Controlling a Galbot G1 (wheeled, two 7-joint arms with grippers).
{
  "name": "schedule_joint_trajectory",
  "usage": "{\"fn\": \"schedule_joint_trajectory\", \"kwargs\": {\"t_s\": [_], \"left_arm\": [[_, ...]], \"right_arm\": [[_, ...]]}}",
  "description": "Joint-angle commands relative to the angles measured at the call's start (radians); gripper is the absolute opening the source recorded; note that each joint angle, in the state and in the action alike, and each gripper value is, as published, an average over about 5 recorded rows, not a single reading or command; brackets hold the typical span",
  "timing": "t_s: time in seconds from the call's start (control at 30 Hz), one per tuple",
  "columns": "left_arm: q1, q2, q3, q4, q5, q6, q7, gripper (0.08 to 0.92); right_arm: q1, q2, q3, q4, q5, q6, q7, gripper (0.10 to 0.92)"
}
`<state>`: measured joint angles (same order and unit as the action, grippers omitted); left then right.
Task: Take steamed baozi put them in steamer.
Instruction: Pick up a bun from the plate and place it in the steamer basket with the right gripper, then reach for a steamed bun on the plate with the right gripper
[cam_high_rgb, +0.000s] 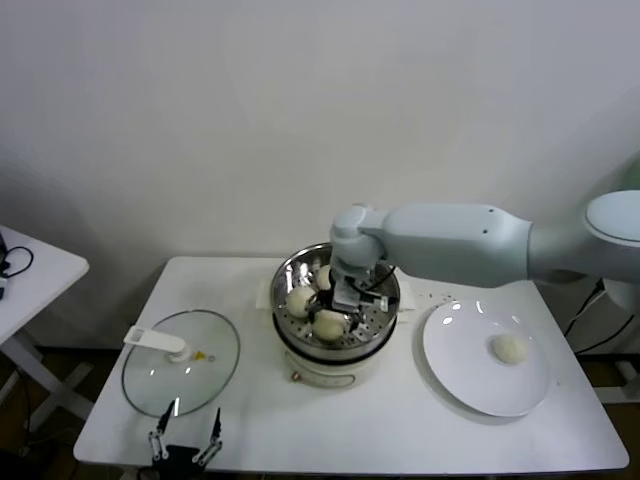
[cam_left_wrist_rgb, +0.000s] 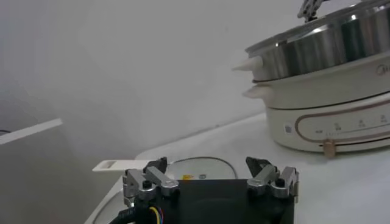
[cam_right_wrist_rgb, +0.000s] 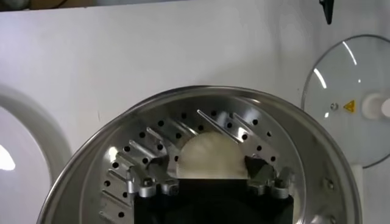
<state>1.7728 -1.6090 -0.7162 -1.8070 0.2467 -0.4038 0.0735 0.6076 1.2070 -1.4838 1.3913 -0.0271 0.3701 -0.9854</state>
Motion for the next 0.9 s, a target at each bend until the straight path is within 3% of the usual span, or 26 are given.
{"fn": "schedule_joint_trajectory", "kwargs": {"t_s": [0.03,0.43,0.6,0.9], "left_arm": [[0.003,-0.024,0.001,-0.006,0.003,0.002,0.002,0.823],[0.013,-0.023,0.006,-0.016,0.007,0.002,0.005,0.823],[0.014,-0.022,0.007,-0.019,0.005,0.001,0.005,0.823],[0.007,-0.022,0.010,-0.010,0.005,0.002,0.006,0.823]], "right_arm": [[0.084,-0.012,-0.005,-0.011,0.070,0.048,-0.004,0.819],[0.310,-0.178,-0.151,-0.029,0.297,0.062,-0.093,0.823],[0.328,-0.301,-0.273,-0.084,0.396,-0.093,-0.117,0.823],[0.189,-0.522,-0.292,-0.142,0.396,-0.366,-0.042,0.823]]}}
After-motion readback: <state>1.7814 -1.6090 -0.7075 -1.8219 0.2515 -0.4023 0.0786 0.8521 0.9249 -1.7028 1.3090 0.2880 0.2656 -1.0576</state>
